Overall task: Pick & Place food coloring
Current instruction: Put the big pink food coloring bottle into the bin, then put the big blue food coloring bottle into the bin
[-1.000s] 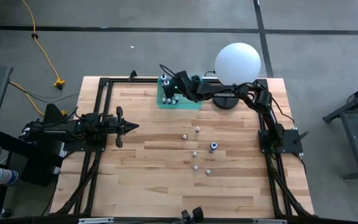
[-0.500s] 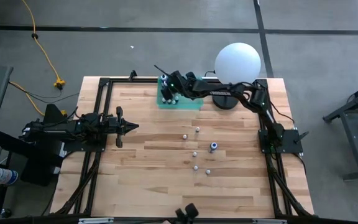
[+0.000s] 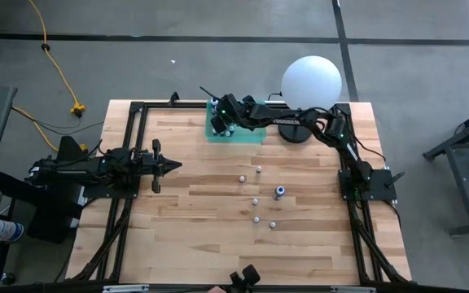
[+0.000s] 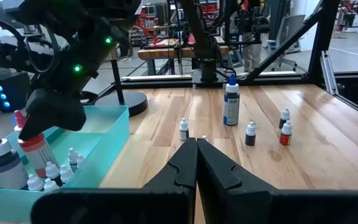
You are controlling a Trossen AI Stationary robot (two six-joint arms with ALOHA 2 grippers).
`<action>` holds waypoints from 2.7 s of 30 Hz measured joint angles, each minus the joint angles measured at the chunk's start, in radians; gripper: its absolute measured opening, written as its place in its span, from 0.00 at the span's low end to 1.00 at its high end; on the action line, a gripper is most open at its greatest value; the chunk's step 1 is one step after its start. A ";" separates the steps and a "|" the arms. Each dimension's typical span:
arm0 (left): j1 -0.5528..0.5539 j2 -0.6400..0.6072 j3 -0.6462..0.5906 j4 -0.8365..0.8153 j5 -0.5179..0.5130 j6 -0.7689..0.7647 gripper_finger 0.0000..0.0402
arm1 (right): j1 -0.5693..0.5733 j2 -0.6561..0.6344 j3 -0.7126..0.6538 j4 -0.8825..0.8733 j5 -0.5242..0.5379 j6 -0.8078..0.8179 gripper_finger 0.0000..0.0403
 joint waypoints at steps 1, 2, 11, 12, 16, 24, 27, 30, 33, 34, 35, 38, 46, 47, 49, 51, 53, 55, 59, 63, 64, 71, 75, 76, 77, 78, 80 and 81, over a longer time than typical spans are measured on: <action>0.000 0.000 0.000 0.000 0.000 0.000 0.00 | -0.001 0.000 0.000 0.000 -0.002 0.003 0.27; 0.000 0.000 0.000 0.000 0.000 0.000 0.00 | -0.003 0.000 0.000 0.000 -0.008 0.008 0.27; 0.000 0.000 0.000 0.000 0.000 0.000 0.00 | -0.012 0.000 0.000 0.000 -0.031 0.021 0.32; 0.000 0.000 0.000 0.000 0.000 0.000 0.00 | -0.012 0.000 0.000 0.000 -0.035 0.016 0.32; 0.000 0.000 0.000 0.000 0.000 0.000 0.00 | -0.012 0.000 0.000 -0.002 -0.051 0.003 0.32; 0.000 0.000 0.000 0.000 0.000 0.000 0.00 | -0.012 -0.002 0.000 -0.014 -0.026 0.011 0.40; 0.000 0.000 0.000 0.000 0.000 0.000 0.00 | -0.012 -0.002 0.000 -0.015 -0.020 0.011 0.46; 0.000 0.000 0.000 0.000 0.000 0.000 0.00 | -0.012 -0.002 0.000 -0.015 -0.012 0.001 0.53; 0.000 0.000 0.000 0.000 0.000 0.000 0.00 | -0.012 -0.005 0.000 -0.017 -0.007 -0.008 0.59; 0.000 0.000 0.000 0.000 0.000 0.000 0.00 | -0.012 -0.008 0.000 -0.017 -0.009 -0.008 0.61; 0.000 0.000 0.000 0.000 0.000 0.000 0.00 | -0.012 -0.014 0.000 -0.024 -0.017 -0.008 0.63; 0.000 0.000 0.000 0.000 0.000 0.000 0.00 | -0.012 -0.036 0.000 -0.025 -0.023 -0.029 0.67; 0.000 0.000 0.000 0.000 0.000 0.000 0.00 | -0.015 -0.109 0.000 -0.057 -0.073 -0.087 0.67; 0.000 0.000 0.000 0.000 0.000 0.000 0.00 | -0.014 -0.120 0.000 -0.062 -0.091 -0.087 0.67; 0.000 0.000 0.000 0.000 0.000 0.000 0.00 | -0.005 -0.144 0.000 -0.070 -0.119 -0.103 0.67; 0.000 0.000 0.000 0.000 0.000 0.000 0.00 | 0.007 -0.170 0.000 -0.089 -0.141 -0.141 0.67; 0.000 0.000 0.000 0.000 0.000 0.000 0.00 | 0.019 -0.199 0.000 -0.117 -0.161 -0.181 0.67; 0.000 0.000 0.000 0.000 0.000 0.000 0.00 | 0.034 -0.230 0.000 -0.147 -0.183 -0.220 0.66; 0.000 0.000 0.000 0.000 0.000 0.000 0.00 | 0.076 -0.300 0.000 -0.226 -0.211 -0.266 0.65; 0.000 0.000 0.000 0.000 0.000 0.000 0.00 | 0.133 -0.371 0.000 -0.308 -0.233 -0.288 0.65; 0.000 0.000 0.000 0.000 0.000 0.000 0.00 | 0.148 -0.386 0.000 -0.328 -0.234 -0.288 0.65; 0.000 0.000 0.000 0.000 0.000 0.000 0.00 | 0.258 -0.474 0.000 -0.495 -0.246 -0.288 0.65; 0.000 0.000 0.000 0.000 0.000 0.000 0.00 | 0.319 -0.513 0.000 -0.613 -0.264 -0.270 0.65; 0.000 0.000 0.000 0.000 0.000 0.000 0.00 | 0.334 -0.521 0.000 -0.647 -0.273 -0.257 0.65; 0.000 0.000 0.000 0.000 0.000 0.000 0.00 | 0.349 -0.530 -0.001 -0.680 -0.278 -0.242 0.65; 0.000 0.000 0.000 0.000 0.000 0.000 0.00 | 0.364 -0.543 -0.010 -0.701 -0.278 -0.228 0.65; 0.000 0.000 0.000 0.000 0.000 0.000 0.00 | 0.392 -0.585 -0.058 -0.705 -0.278 -0.204 0.65; 0.000 0.000 0.000 0.000 0.000 0.000 0.00 | 0.407 -0.612 -0.096 -0.696 -0.277 -0.190 0.65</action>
